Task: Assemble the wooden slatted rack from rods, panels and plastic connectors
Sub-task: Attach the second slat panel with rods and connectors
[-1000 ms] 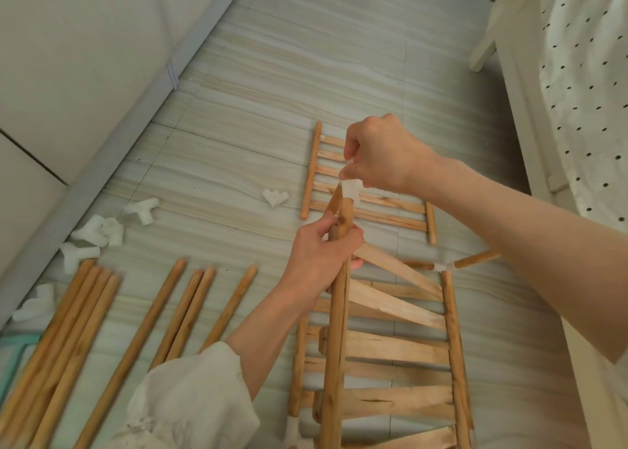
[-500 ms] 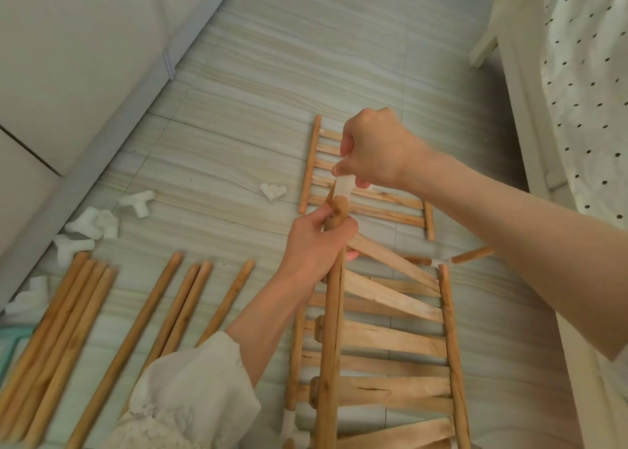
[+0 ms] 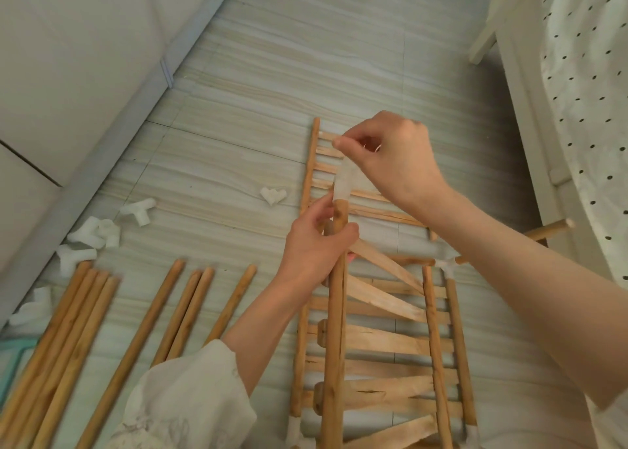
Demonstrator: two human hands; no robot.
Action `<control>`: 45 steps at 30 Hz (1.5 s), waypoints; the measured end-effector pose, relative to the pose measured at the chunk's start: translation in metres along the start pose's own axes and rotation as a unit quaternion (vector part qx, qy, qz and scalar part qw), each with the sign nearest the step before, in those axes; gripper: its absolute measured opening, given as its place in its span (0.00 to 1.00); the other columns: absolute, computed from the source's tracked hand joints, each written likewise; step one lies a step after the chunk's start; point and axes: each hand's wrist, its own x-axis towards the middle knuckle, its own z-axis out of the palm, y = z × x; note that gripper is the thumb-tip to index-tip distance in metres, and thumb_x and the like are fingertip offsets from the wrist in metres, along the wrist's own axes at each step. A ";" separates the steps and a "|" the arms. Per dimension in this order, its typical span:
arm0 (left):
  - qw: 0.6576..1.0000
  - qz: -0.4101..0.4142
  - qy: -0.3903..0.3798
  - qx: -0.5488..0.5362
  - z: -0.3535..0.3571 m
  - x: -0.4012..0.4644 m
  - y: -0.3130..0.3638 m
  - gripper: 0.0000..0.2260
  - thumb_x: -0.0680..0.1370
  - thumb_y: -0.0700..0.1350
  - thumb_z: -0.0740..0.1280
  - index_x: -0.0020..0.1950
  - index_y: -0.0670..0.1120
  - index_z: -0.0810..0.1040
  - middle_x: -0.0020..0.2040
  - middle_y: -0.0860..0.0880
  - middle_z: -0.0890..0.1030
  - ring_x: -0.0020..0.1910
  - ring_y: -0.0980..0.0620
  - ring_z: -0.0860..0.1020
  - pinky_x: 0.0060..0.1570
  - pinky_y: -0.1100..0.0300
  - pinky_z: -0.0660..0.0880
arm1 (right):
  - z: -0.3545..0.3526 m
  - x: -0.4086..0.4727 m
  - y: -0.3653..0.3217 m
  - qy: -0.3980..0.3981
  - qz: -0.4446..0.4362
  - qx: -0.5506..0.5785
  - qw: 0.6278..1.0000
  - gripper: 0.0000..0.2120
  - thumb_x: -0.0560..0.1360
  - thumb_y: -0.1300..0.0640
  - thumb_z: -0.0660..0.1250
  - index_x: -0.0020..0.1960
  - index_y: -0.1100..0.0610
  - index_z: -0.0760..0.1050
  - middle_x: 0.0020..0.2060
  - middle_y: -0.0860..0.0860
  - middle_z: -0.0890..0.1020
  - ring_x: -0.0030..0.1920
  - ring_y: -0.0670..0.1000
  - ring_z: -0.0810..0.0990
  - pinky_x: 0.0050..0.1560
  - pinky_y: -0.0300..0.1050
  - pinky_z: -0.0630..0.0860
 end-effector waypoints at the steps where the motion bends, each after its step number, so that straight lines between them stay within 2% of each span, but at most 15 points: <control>1: 1.000 0.002 0.001 0.004 -0.001 0.001 0.000 0.19 0.75 0.38 0.69 0.63 0.55 0.74 0.52 0.57 0.75 0.38 0.66 0.79 0.42 0.56 0.82 | 0.001 -0.001 0.003 -0.003 0.030 0.032 0.999 0.12 0.76 0.46 0.66 0.49 0.53 0.82 0.45 0.48 0.79 0.42 0.43 0.75 0.42 0.29 0.68; 3: 1.000 0.005 0.001 0.007 -0.002 0.001 -0.001 0.18 0.75 0.38 0.69 0.62 0.52 0.75 0.50 0.55 0.75 0.37 0.65 0.79 0.42 0.56 0.82 | 0.005 -0.007 0.010 -0.036 0.090 0.098 0.991 0.15 0.78 0.42 0.59 0.53 0.50 0.78 0.50 0.47 0.76 0.45 0.39 0.73 0.43 0.23 0.65; 6: 1.000 0.005 -0.005 0.009 -0.003 0.001 -0.001 0.19 0.75 0.38 0.68 0.65 0.50 0.75 0.52 0.51 0.75 0.44 0.59 0.79 0.42 0.57 0.81 | 0.015 -0.033 0.025 0.024 0.137 0.140 0.980 0.16 0.81 0.44 0.53 0.53 0.51 0.76 0.51 0.47 0.75 0.44 0.37 0.72 0.46 0.21 0.63; 8: 1.000 0.003 -0.008 0.017 -0.004 0.001 -0.001 0.20 0.75 0.39 0.69 0.66 0.51 0.74 0.54 0.48 0.76 0.48 0.54 0.80 0.43 0.57 0.81 | 0.025 -0.059 0.039 0.042 0.140 0.098 0.984 0.16 0.81 0.49 0.56 0.58 0.57 0.76 0.53 0.50 0.76 0.51 0.43 0.74 0.53 0.31 0.68; 13: 1.000 -0.006 -0.005 -0.007 -0.001 -0.001 0.000 0.18 0.75 0.38 0.69 0.62 0.52 0.74 0.51 0.46 0.76 0.48 0.51 0.81 0.40 0.59 0.81 | 0.045 -0.094 0.064 -0.094 0.085 0.001 0.992 0.22 0.78 0.47 0.53 0.58 0.60 0.77 0.55 0.55 0.79 0.58 0.55 0.74 0.59 0.46 0.66; 18: 1.000 -0.010 -0.009 -0.002 -0.004 0.001 -0.002 0.22 0.75 0.38 0.69 0.68 0.47 0.71 0.51 0.45 0.74 0.49 0.47 0.82 0.41 0.56 0.81 | 0.054 -0.085 0.058 -0.192 0.108 0.020 0.975 0.19 0.82 0.50 0.49 0.38 0.54 0.70 0.43 0.60 0.81 0.48 0.62 0.77 0.47 0.50 0.69; 22: 1.000 -0.013 -0.024 0.000 -0.007 0.004 -0.003 0.22 0.76 0.39 0.68 0.68 0.46 0.68 0.51 0.46 0.74 0.45 0.53 0.82 0.44 0.54 0.81 | 0.061 -0.087 0.059 -0.171 0.090 -0.081 0.978 0.17 0.83 0.51 0.46 0.49 0.53 0.72 0.42 0.59 0.81 0.47 0.63 0.78 0.39 0.47 0.62; 24: 0.999 -0.020 -0.027 -0.016 -0.008 0.006 -0.003 0.21 0.76 0.39 0.68 0.68 0.45 0.68 0.57 0.44 0.77 0.49 0.50 0.82 0.46 0.53 0.81 | 0.057 -0.084 0.057 -0.138 0.076 -0.109 0.982 0.20 0.83 0.50 0.46 0.45 0.56 0.74 0.34 0.57 0.79 0.44 0.62 0.79 0.37 0.47 0.63; 27: 1.000 -0.017 -0.023 0.007 -0.007 0.008 -0.003 0.19 0.77 0.45 0.68 0.66 0.46 0.68 0.61 0.43 0.76 0.50 0.50 0.82 0.45 0.53 0.81 | 0.050 -0.079 0.060 -0.135 0.052 -0.143 0.979 0.21 0.82 0.51 0.46 0.46 0.58 0.75 0.35 0.56 0.81 0.42 0.62 0.79 0.36 0.47 0.64; 32: 0.988 0.059 0.108 0.094 -0.008 0.036 0.005 0.15 0.82 0.52 0.54 0.66 0.48 0.69 0.64 0.48 0.72 0.55 0.54 0.74 0.51 0.61 0.73 | 0.038 -0.076 0.057 -0.139 0.069 -0.116 0.981 0.26 0.82 0.49 0.46 0.27 0.54 0.61 0.23 0.50 0.68 0.34 0.58 0.75 0.39 0.48 0.71; 35: 0.989 0.083 0.070 0.103 0.000 0.060 0.026 0.16 0.83 0.51 0.50 0.66 0.49 0.71 0.64 0.50 0.74 0.63 0.55 0.72 0.63 0.60 0.67 | 0.033 -0.075 0.055 -0.144 0.069 -0.110 0.981 0.26 0.82 0.49 0.45 0.27 0.52 0.59 0.24 0.50 0.69 0.35 0.58 0.75 0.39 0.47 0.69; 37: 0.991 0.078 -0.004 0.106 0.011 0.067 0.036 0.17 0.83 0.53 0.48 0.61 0.50 0.73 0.56 0.48 0.80 0.56 0.55 0.76 0.55 0.66 0.71 | 0.029 -0.074 0.056 -0.143 0.069 -0.121 0.980 0.26 0.82 0.48 0.45 0.27 0.52 0.61 0.26 0.51 0.71 0.38 0.59 0.77 0.38 0.47 0.68; 39: 0.988 0.083 -0.039 0.126 0.020 0.069 0.031 0.20 0.82 0.56 0.48 0.53 0.49 0.76 0.49 0.46 0.82 0.49 0.52 0.79 0.49 0.62 0.73 | 0.025 -0.074 0.056 -0.147 0.072 -0.138 0.977 0.26 0.82 0.48 0.45 0.29 0.53 0.66 0.28 0.52 0.72 0.40 0.60 0.78 0.38 0.47 0.67; 42: 0.987 0.091 -0.004 0.135 0.020 0.064 0.010 0.23 0.79 0.61 0.51 0.43 0.50 0.79 0.45 0.47 0.83 0.45 0.52 0.77 0.49 0.58 0.71 | 0.020 -0.076 0.057 -0.141 0.058 -0.160 0.975 0.26 0.82 0.48 0.45 0.28 0.54 0.65 0.27 0.52 0.71 0.38 0.60 0.78 0.37 0.46 0.68; 45: 0.991 0.083 0.029 0.100 0.019 0.060 0.003 0.25 0.75 0.65 0.50 0.42 0.50 0.80 0.43 0.48 0.81 0.42 0.53 0.76 0.47 0.57 0.70 | 0.018 -0.079 0.058 -0.136 0.042 -0.174 0.974 0.28 0.81 0.47 0.45 0.25 0.54 0.63 0.24 0.51 0.70 0.32 0.56 0.72 0.35 0.45 0.63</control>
